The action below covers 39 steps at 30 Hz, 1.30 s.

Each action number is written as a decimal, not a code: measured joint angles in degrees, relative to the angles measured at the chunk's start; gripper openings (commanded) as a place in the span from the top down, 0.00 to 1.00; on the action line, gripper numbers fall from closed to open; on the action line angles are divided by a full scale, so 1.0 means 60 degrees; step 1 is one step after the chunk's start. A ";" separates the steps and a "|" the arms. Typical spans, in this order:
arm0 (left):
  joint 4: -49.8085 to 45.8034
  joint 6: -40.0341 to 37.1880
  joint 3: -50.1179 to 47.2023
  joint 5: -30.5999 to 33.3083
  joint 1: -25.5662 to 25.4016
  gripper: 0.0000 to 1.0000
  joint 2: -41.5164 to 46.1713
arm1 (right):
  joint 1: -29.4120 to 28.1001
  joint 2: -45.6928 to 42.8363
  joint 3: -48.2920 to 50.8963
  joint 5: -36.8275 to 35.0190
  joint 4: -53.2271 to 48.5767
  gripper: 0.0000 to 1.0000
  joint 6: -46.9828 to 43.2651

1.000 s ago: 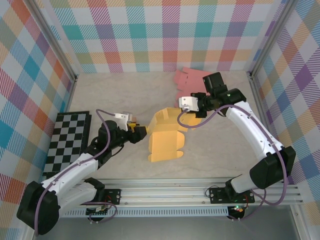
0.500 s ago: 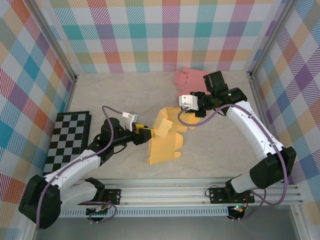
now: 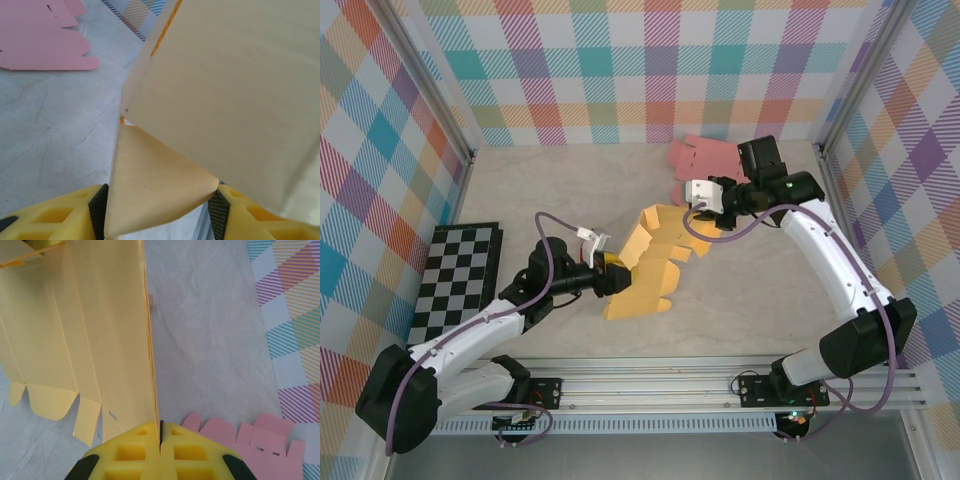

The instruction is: Fold the paper box

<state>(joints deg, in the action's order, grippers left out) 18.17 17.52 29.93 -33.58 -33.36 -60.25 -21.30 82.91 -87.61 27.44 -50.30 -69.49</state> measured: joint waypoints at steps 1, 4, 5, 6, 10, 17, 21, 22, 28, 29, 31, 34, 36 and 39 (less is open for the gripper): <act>-0.0004 -0.0015 0.0011 0.0062 0.0000 0.50 0.0000 | 0.0000 -0.0022 0.0000 0.0066 -0.0004 1.00 0.0007; -0.0033 -0.0066 0.0084 0.0408 0.0000 0.56 0.0055 | 0.0000 -0.0098 0.0004 0.0215 -0.0040 1.00 0.0007; -0.0036 -0.0076 0.0109 0.0521 0.0000 0.59 0.0102 | 0.0000 -0.0138 0.0004 0.0270 -0.0051 1.00 0.0007; -0.0029 -0.0095 0.0138 0.0623 0.0000 0.63 0.0164 | 0.0000 -0.0189 0.0004 0.0317 -0.0055 1.00 0.0007; -0.0062 -0.0135 0.0189 0.0907 0.0000 0.78 0.0342 | 0.0040 -0.0372 0.0004 0.0415 -0.0055 1.00 -0.0007; -0.0321 -0.0146 0.0193 0.1399 0.0000 0.97 0.0514 | 0.0062 -0.0419 0.0157 0.0699 -0.0062 1.00 -0.0102; -0.0539 -0.0149 0.0193 0.1825 0.0000 1.00 0.0769 | 0.0058 -0.0419 0.0255 0.0911 -0.0062 1.00 -0.0142; -0.0583 -0.0153 0.0193 0.1923 0.0000 0.99 0.0820 | 0.0058 -0.0419 0.0284 0.0951 -0.0055 1.00 -0.0142; -0.1198 -0.0262 0.0193 0.2346 -0.0015 0.43 0.1202 | 0.0087 -0.0419 0.0317 0.0576 0.0113 1.00 0.0018; -0.1362 -0.0331 0.0193 0.2379 -0.0029 0.41 0.1373 | 0.0084 -0.0419 0.0321 0.0466 0.0135 1.00 0.0025; -0.1781 -0.0503 0.0189 0.2441 -0.0036 0.37 0.1923 | 0.0073 -0.0419 0.0317 0.0146 0.0237 1.00 0.0051; -0.2317 -0.0696 0.0157 0.2579 -0.0040 0.35 0.3038 | 0.0047 -0.0412 0.0317 -0.0361 0.0328 1.00 0.0015; -0.2444 -0.0761 0.0109 0.2623 -0.0044 0.35 0.3752 | 0.0011 -0.0390 0.0317 -0.0641 0.0346 1.00 -0.0051; -0.2550 -0.0838 0.0098 0.2645 -0.0044 0.37 0.4364 | -0.0120 -0.0266 0.0342 -0.1064 0.0364 1.00 -0.0251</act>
<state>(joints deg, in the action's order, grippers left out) 2.87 12.49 30.52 -17.72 -33.63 -34.06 -22.02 81.32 -85.56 21.06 -48.12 -71.00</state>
